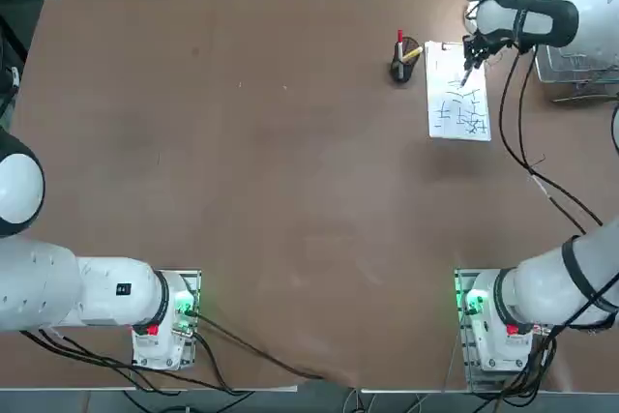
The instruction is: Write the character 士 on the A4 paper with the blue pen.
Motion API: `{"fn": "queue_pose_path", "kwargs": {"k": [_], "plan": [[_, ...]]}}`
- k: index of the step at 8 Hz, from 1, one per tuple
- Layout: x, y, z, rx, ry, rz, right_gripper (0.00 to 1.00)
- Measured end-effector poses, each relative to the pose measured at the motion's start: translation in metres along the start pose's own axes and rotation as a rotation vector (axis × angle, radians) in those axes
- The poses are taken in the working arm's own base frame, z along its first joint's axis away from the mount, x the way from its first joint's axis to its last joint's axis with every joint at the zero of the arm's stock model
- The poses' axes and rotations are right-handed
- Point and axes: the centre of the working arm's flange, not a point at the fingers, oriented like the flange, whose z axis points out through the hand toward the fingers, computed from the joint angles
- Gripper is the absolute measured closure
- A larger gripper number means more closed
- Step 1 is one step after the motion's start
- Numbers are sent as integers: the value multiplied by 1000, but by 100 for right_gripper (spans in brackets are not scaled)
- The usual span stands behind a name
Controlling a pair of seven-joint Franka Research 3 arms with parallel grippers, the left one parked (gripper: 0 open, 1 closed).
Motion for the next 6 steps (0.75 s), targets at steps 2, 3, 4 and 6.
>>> {"fn": "queue_pose_path", "kwargs": {"k": [2, 3, 4, 6], "plan": [[0, 4, 0, -27, 3, -158, 79], [2, 5, -1, -32, 14, -224, 79], [3, 5, -2, -36, 29, -283, 79], [6, 5, -2, -41, 48, -372, 79]]}}
